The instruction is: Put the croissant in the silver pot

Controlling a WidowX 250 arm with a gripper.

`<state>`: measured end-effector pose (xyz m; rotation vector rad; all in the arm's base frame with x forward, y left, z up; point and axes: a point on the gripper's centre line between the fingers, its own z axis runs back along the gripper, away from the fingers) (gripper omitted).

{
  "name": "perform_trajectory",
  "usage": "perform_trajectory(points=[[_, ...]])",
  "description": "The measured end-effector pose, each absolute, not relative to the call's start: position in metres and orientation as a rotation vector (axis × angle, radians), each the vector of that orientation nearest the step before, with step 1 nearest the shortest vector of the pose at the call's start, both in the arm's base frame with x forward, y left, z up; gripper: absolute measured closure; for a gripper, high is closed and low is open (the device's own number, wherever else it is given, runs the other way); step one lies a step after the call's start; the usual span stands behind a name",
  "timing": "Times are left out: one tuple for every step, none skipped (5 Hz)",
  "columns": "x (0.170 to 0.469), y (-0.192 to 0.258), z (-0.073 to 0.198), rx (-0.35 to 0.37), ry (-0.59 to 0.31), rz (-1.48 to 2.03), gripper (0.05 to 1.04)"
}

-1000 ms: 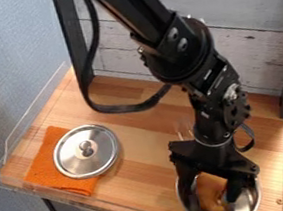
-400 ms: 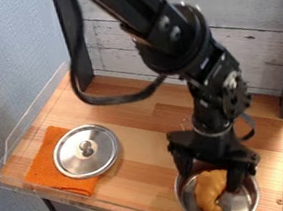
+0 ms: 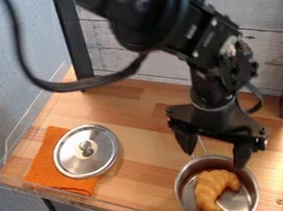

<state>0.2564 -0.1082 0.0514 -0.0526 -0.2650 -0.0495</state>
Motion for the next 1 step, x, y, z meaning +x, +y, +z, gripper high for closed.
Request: perform_trajectory(points=[[0.2568,-0.1084,0.0535,-0.056,-0.272,-0.048,0.083]])
